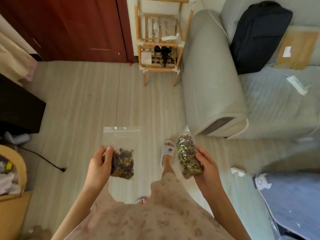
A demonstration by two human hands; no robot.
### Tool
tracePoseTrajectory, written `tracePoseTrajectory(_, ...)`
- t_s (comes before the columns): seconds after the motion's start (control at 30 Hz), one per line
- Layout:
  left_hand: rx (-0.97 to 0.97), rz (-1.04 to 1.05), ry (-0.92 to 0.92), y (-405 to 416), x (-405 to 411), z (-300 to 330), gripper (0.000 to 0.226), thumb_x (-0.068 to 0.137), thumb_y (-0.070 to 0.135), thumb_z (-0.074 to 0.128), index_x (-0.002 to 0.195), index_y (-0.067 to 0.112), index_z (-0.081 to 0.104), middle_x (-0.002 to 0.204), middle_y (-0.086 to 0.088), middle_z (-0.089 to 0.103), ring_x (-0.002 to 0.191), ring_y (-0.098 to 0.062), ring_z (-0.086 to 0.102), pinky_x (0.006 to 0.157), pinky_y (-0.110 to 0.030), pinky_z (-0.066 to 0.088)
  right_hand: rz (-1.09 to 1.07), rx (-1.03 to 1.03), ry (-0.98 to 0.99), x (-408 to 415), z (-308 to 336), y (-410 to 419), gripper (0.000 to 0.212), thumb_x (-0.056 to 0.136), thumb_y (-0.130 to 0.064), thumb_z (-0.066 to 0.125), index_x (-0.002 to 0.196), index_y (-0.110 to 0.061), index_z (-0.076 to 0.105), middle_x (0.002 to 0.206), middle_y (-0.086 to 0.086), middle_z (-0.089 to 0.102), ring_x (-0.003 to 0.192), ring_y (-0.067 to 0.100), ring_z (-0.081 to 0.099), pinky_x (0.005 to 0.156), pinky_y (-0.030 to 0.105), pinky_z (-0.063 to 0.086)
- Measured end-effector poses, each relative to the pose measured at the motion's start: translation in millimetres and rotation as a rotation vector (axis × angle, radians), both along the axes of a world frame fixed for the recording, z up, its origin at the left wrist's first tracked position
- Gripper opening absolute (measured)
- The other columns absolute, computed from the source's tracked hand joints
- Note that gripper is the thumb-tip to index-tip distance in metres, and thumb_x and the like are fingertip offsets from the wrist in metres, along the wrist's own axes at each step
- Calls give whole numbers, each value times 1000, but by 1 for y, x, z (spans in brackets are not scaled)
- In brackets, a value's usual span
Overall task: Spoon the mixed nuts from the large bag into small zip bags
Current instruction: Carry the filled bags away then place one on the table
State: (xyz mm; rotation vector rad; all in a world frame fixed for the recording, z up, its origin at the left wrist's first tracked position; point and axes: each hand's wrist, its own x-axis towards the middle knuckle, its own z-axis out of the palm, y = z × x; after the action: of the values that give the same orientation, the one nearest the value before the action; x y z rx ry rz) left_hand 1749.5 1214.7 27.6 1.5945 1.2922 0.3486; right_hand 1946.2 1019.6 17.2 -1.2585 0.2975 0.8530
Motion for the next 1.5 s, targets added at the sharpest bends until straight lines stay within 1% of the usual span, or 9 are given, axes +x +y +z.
tracePoseTrajectory(0.23, -61, 165, 3, 60, 122, -8, 28, 99, 30, 39, 82, 15, 56, 82, -14, 61, 77, -27, 59, 70, -42, 51, 36, -25, -16, 158, 10, 85, 24, 94, 3, 45, 99, -8, 66, 99, 9, 70, 83, 19, 70, 64, 28, 58)
tracePoseTrajectory(0.47, 10, 168, -28, 133, 232, 3, 27, 99, 27, 40, 77, 21, 55, 74, -4, 58, 70, -12, 56, 57, -27, 44, 52, -37, -1, 268, 21, 164, 23, 94, 1, 44, 102, -9, 63, 104, 11, 66, 93, 25, 63, 82, 37, 51)
tracePoseTrajectory(0.6, 1, 190, -2, 174, 271, -7, 25, 98, 26, 41, 83, 15, 58, 76, -3, 58, 70, -11, 56, 55, -26, 43, 72, -69, -14, 314, 16, 208, 25, 94, 1, 44, 98, -11, 65, 95, 9, 70, 82, 20, 68, 67, 30, 58)
tracePoseTrajectory(0.83, -9, 132, -45, 283, 353, -24, 28, 98, 23, 43, 76, 16, 60, 74, -5, 60, 68, -12, 57, 53, -15, 43, 87, -25, -48, 393, 8, 306, 28, 96, -3, 39, 105, -8, 65, 104, 16, 69, 94, 28, 64, 78, 39, 51)
tracePoseTrajectory(0.93, 58, 46, -92, 348, 395, -9, 28, 97, 21, 45, 74, 16, 60, 71, 0, 61, 64, 1, 58, 49, -8, 39, 73, -8, -42, 428, 15, 356, 28, 96, -3, 37, 112, -3, 60, 110, 20, 64, 96, 31, 61, 78, 39, 51)
tracePoseTrajectory(1.1, 59, -19, -277, 446, 453, 37, 32, 96, 21, 49, 68, 27, 64, 64, 11, 64, 59, 2, 57, 52, -18, 45, 125, 166, -35, 479, 53, 430, 25, 91, -10, 41, 103, -9, 64, 95, 11, 71, 81, 20, 69, 64, 28, 57)
tracePoseTrajectory(1.27, 111, -60, -432, 506, 506, 80, 36, 96, 22, 47, 65, 31, 63, 63, 15, 59, 60, 4, 54, 53, -11, 44, 113, 364, 75, 513, 92, 492, 31, 77, -23, 50, 95, -9, 71, 89, 10, 72, 77, 20, 70, 64, 29, 57)
tracePoseTrajectory(1.37, 135, -58, -429, 535, 539, 91, 36, 98, 28, 43, 67, 31, 62, 69, 16, 61, 67, 3, 54, 65, -20, 46, 126, 395, 95, 533, 104, 526, 32, 78, -29, 49, 80, -13, 77, 87, 8, 72, 77, 19, 70, 71, 31, 54)
tracePoseTrajectory(1.5, 191, -96, -305, 567, 584, 91, 23, 98, 30, 41, 85, 24, 59, 75, 14, 59, 70, 4, 53, 69, -25, 44, 262, 378, -7, 562, 113, 573, 35, 82, -29, 52, 106, -10, 68, 104, 11, 70, 90, 21, 69, 74, 32, 54)
